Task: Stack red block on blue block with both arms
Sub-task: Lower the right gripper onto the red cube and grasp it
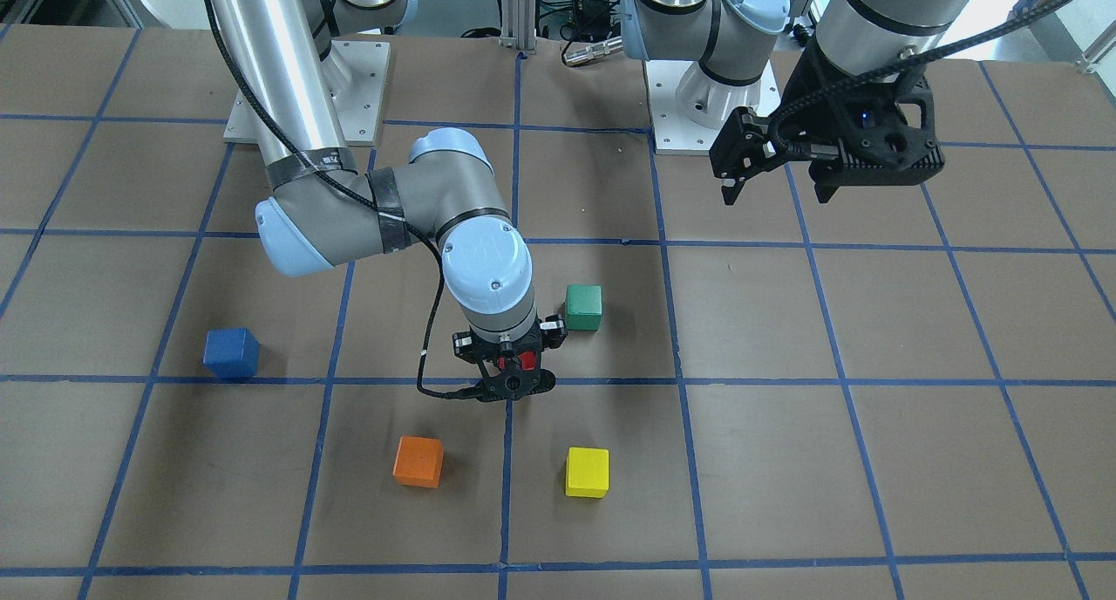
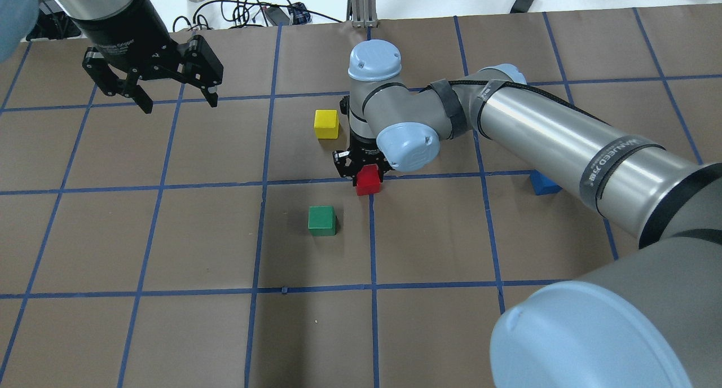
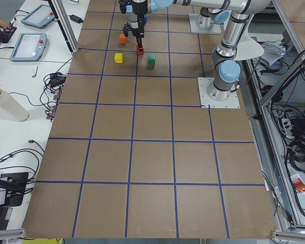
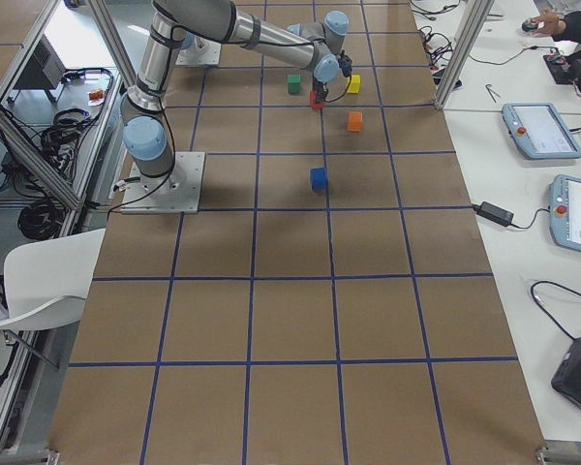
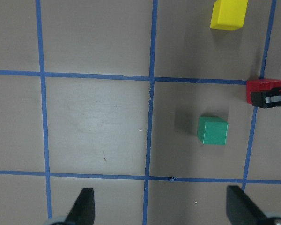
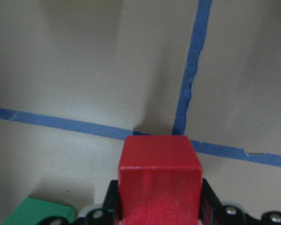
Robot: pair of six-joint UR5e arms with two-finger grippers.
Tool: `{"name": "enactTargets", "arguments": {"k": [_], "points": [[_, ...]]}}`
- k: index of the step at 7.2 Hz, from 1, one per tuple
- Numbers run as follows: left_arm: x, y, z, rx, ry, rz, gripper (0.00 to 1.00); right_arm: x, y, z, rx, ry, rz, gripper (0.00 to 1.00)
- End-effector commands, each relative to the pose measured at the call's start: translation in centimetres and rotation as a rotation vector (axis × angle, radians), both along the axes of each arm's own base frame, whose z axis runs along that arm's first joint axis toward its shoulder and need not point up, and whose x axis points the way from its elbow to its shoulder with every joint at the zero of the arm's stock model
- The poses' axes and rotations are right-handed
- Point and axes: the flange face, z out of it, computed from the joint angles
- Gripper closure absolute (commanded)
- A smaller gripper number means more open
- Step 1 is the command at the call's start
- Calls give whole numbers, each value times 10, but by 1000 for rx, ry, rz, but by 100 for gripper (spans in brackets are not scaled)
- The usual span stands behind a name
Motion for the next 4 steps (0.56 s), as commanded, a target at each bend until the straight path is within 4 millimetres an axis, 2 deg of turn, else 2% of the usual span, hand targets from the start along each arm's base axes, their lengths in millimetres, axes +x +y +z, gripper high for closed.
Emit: {"name": "enactTargets", "arguments": {"k": [1,2,4], "points": [[0,-2,1,-26,-2,-4,0,-15,0,43,-24,-13,-22,100],[0,-2,2,-27,0,-4,0,-41,0,74,-20,-2,-60,100],[0,0,0,-24,0,-2,0,-147,-21,114,26,14,-218,100]]}}
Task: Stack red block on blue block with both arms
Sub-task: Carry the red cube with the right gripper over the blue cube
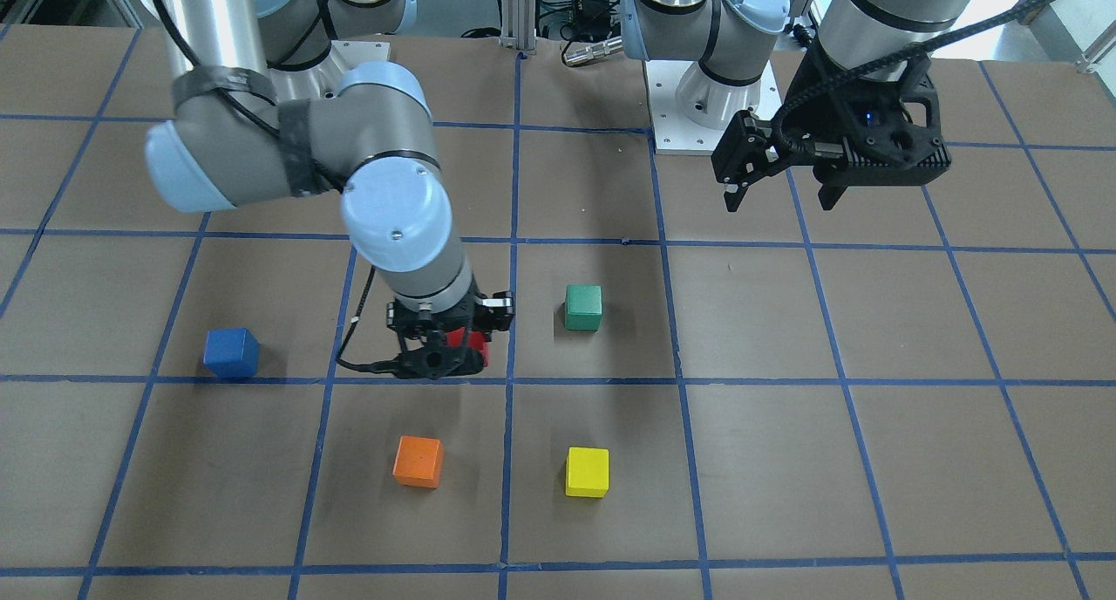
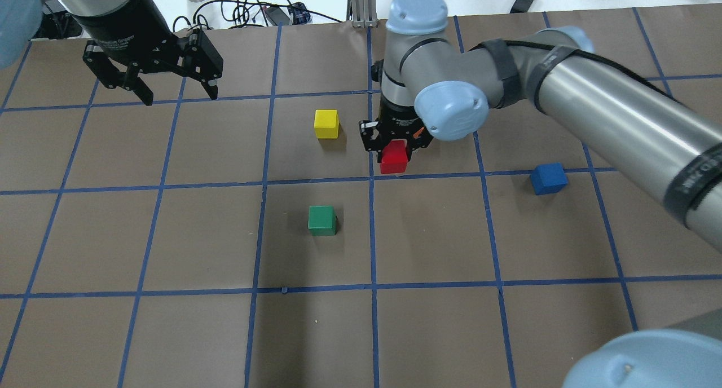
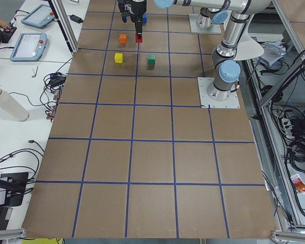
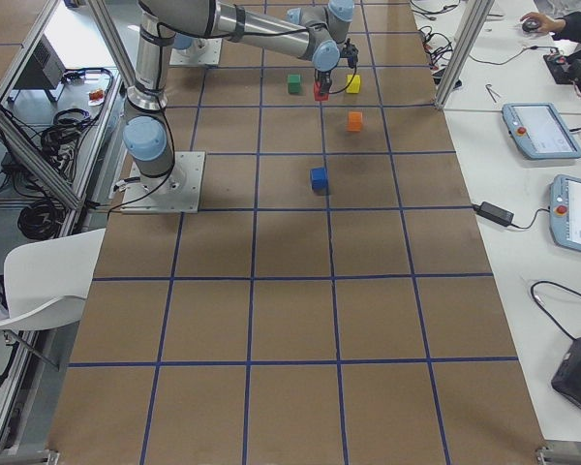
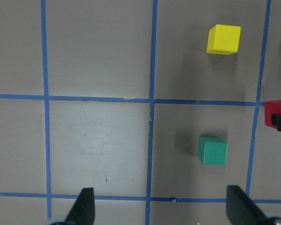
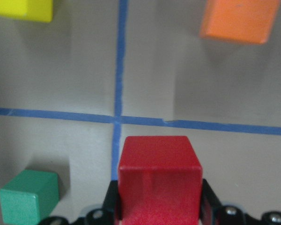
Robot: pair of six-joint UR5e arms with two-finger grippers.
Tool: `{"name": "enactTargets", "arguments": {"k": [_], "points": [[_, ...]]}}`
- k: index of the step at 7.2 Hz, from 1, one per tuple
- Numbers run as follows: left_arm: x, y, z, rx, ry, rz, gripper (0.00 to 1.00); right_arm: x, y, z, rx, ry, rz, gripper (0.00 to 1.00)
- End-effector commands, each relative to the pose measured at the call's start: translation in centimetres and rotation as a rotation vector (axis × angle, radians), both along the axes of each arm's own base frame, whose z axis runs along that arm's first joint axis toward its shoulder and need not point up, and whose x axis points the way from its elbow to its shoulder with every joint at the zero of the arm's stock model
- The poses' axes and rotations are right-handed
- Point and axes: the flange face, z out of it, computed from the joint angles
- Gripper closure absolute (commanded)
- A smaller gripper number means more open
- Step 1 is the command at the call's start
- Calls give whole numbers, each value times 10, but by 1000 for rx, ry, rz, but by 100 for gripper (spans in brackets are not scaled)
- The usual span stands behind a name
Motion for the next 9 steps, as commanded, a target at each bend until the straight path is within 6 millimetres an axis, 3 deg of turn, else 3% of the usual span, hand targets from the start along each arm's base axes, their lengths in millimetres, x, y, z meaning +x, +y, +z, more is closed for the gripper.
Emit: {"name": "enactTargets", "arguments": {"k": [1,4,6,8,9], "points": [[0,1,-1,1,0,1,0,-101,-16,27,33,13,-122,100],[0,1,-1,1,2,1,0,-200,-34,16,47,83,-52,100],[0,1,-1,0,2,10,0,-240,-27,0,67,62,15,100],[0,-1,0,-14,2,15,0,-293,-15,-18,87,17,90,100],[0,-2,0,-16,3,18,0,-305,-10,-23,90,8,96,100]]}}
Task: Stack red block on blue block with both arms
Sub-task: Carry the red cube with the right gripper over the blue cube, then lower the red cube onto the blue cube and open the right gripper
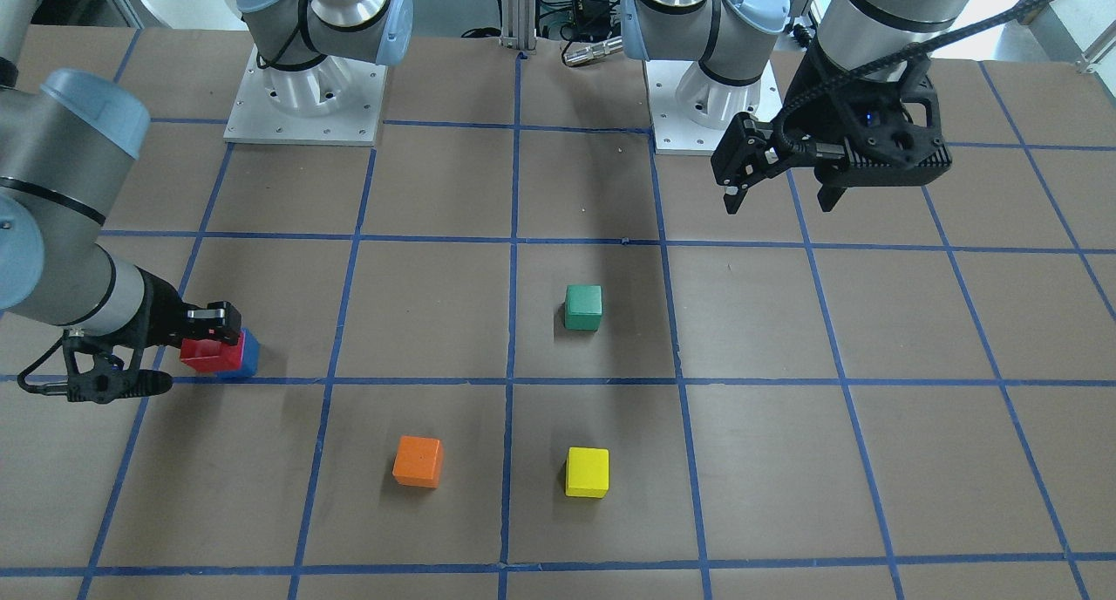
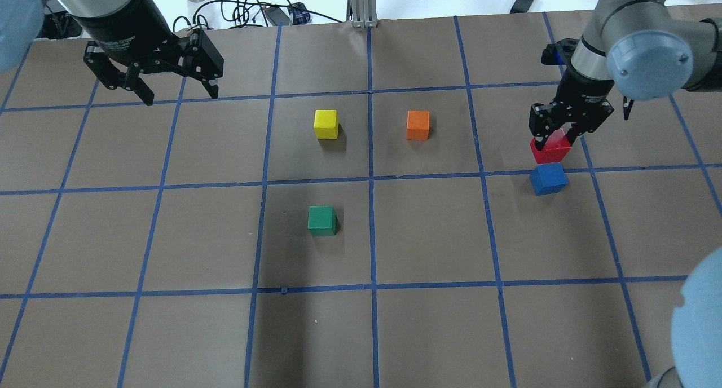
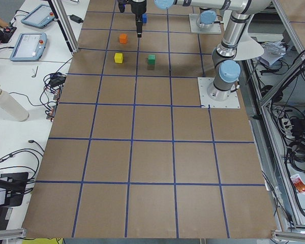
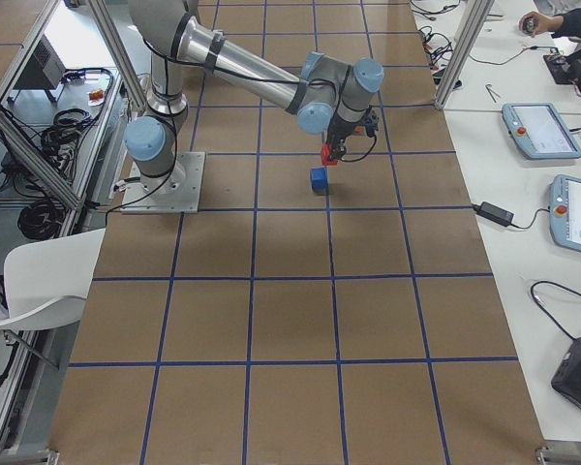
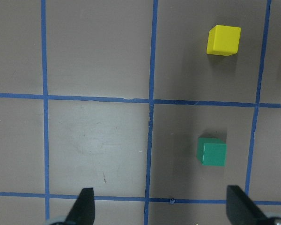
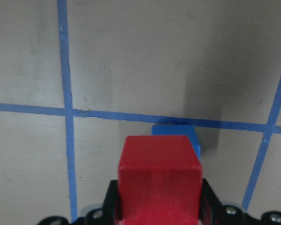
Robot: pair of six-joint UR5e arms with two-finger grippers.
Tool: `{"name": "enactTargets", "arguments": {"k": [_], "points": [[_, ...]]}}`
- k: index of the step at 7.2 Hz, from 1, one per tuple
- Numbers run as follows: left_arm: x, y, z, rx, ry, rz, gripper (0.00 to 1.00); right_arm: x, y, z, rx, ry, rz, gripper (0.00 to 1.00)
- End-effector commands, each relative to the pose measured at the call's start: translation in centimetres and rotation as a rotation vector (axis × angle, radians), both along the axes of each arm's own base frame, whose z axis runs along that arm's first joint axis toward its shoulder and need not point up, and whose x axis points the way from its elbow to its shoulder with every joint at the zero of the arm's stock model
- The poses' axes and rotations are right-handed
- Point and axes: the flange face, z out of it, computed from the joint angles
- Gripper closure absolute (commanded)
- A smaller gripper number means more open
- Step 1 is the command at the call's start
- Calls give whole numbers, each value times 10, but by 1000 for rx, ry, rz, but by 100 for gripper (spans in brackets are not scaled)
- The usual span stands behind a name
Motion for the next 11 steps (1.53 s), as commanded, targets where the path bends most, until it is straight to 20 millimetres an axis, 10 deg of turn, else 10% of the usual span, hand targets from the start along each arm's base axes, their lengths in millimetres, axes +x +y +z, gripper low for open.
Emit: {"name": "enactTargets", "arguments": {"k": [1,9,11], "points": [[0,-2,0,-9,1,4,0,-21,9,-12,1,-18,26,100],[-1,-3,0,-10,6,2,0,-14,18,-22,3,-26,47,100],[-1,-2,0,-9,6,-1,0,-13,20,-26,11,-30,49,86]]}}
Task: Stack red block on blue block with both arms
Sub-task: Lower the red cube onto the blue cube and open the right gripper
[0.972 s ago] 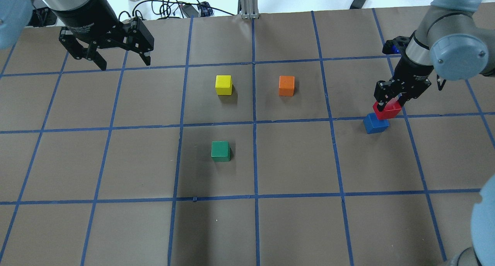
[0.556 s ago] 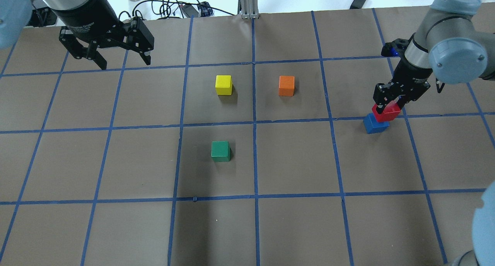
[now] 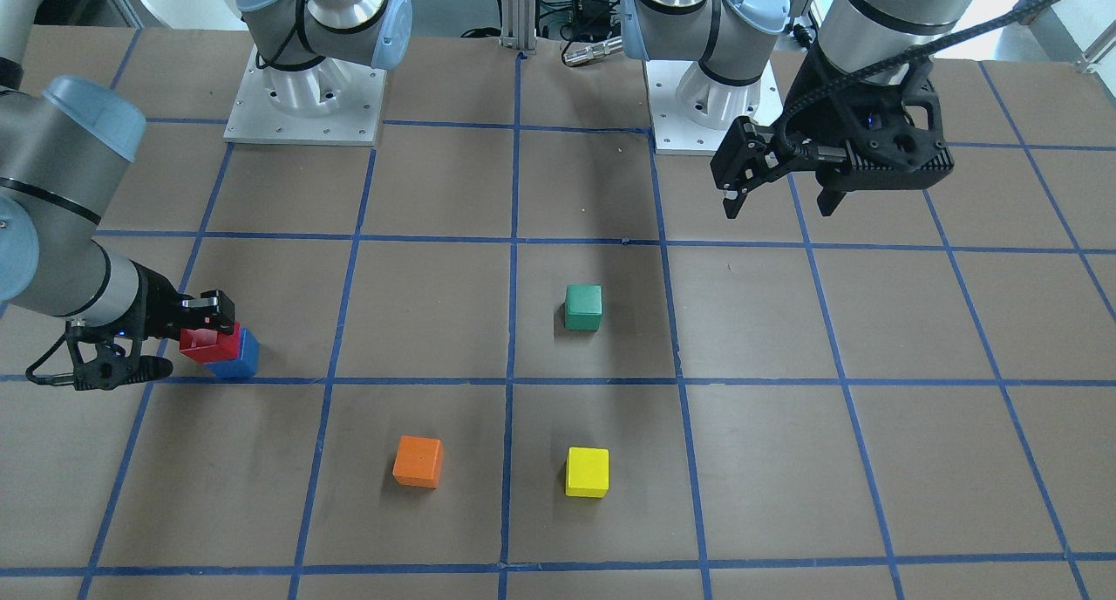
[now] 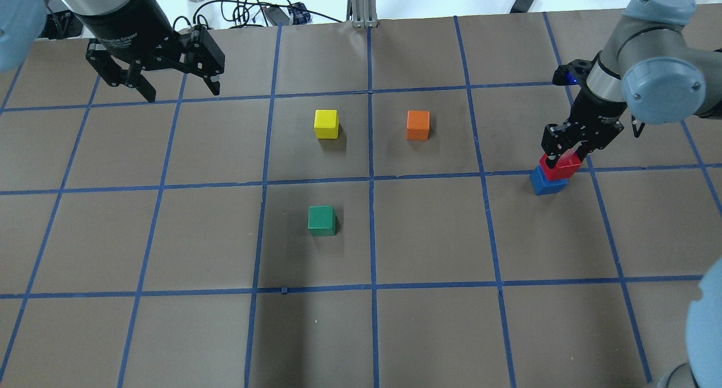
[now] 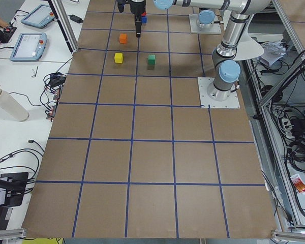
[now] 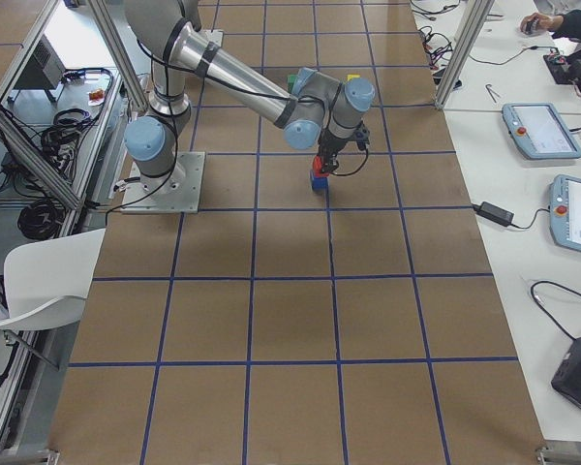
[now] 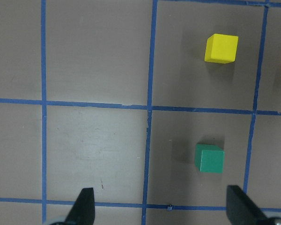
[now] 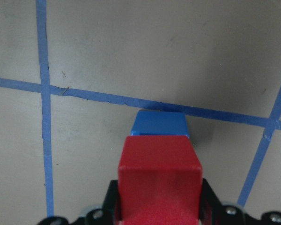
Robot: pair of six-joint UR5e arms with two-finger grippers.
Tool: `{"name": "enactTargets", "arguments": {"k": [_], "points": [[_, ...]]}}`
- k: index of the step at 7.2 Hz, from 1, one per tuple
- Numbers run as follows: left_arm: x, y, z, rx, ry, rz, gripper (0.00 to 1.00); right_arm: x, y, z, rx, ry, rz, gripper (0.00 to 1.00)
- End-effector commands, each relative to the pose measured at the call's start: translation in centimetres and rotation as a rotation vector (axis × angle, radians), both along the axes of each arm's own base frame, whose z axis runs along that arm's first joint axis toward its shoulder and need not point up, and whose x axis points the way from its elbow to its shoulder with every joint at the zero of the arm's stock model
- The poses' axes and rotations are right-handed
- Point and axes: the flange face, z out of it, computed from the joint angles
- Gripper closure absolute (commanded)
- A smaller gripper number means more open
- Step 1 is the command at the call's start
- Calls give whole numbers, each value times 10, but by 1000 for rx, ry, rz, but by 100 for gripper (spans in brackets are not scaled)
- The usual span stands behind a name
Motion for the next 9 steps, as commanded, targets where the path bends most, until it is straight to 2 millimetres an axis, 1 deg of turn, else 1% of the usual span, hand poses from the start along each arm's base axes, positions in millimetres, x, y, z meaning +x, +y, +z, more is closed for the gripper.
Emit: {"name": "enactTargets", "arguments": {"k": [1,2,4,5,6,7,8,9], "points": [[0,0,-1,2,-2,-10,0,0,1,-4,8,0,1,66],[0,0,-1,2,-3,-13,0,0,2,-4,10,0,0,35],[0,1,-1,3,-3,-13,0,0,2,-4,10,1,-1,23],[0,0,-1,2,-3,-13,0,-1,2,-2,8,4,-4,13],[0,1,-1,3,-3,-13,0,-1,0,7,-10,8,-19,2],[0,0,-1,2,-3,-13,0,-1,-4,31,-53,23,-18,0],[0,0,-1,2,-3,-13,0,2,-13,59,-94,35,-14,0],[0,0,-1,2,-3,-13,0,16,-15,90,-93,40,-7,0]]}}
